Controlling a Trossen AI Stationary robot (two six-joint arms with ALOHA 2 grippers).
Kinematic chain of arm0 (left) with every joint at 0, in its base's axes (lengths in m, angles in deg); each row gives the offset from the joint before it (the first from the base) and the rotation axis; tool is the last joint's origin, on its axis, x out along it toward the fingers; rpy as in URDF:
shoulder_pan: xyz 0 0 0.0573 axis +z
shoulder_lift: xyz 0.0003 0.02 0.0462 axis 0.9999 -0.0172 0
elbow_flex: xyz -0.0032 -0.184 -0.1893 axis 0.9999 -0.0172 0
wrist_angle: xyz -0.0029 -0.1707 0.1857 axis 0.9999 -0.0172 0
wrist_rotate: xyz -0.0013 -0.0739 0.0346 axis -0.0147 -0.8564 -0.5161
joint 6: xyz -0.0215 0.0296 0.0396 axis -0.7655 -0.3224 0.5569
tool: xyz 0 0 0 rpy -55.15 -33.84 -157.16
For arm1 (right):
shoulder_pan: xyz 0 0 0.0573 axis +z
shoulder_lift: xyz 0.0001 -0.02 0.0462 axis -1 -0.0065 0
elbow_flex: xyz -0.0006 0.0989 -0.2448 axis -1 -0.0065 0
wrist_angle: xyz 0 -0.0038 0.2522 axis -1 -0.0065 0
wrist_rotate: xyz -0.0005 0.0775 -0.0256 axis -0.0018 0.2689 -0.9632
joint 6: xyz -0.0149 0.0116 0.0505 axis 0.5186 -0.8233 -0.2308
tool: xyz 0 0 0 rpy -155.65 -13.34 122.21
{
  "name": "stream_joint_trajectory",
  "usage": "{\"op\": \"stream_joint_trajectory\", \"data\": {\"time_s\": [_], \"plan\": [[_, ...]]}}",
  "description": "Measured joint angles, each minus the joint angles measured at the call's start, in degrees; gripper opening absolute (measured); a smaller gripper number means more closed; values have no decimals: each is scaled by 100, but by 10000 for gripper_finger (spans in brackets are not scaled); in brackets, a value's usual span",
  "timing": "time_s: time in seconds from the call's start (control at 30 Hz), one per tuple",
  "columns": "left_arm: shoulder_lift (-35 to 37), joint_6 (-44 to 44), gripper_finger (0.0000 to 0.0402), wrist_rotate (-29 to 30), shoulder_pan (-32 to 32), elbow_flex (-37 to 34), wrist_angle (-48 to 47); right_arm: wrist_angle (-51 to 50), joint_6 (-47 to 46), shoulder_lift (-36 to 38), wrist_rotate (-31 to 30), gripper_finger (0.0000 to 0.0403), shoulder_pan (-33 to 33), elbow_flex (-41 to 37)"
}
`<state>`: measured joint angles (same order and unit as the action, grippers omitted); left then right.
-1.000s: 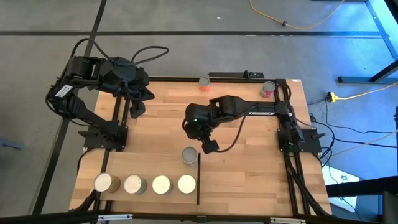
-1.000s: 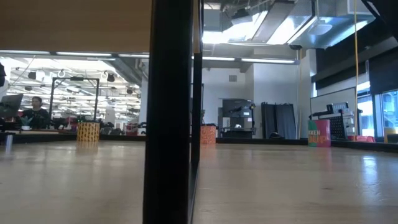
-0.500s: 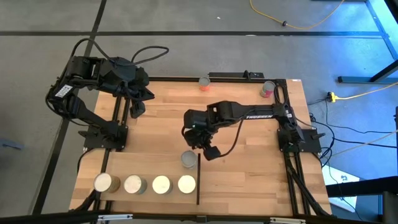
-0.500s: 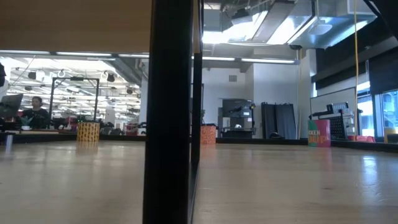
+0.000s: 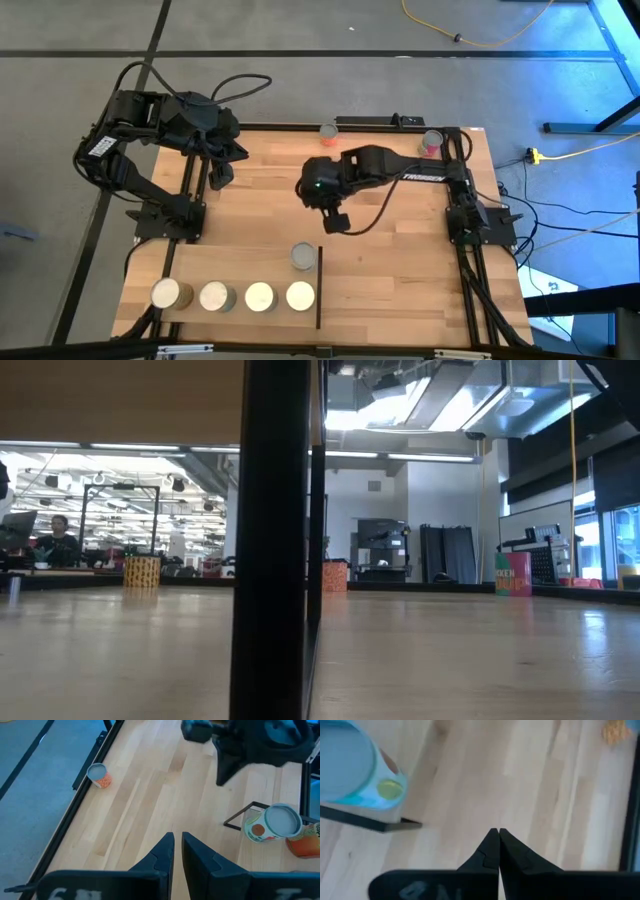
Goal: Pick and place cans onto a shelf
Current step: Put the canned chicken soup on the shelf
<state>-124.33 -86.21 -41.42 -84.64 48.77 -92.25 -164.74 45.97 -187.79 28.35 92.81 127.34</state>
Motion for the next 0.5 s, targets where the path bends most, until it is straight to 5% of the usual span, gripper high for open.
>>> {"op": "stream_joint_trajectory", "data": {"time_s": [0.33,0.5], "plan": [[2,203,27,0,-1,0,0,-1201,-295,-15,508,2,-137,-97],[4,301,27,0,-1,0,0,-1431,-955,-11,-512,2,-325,-98]]}}
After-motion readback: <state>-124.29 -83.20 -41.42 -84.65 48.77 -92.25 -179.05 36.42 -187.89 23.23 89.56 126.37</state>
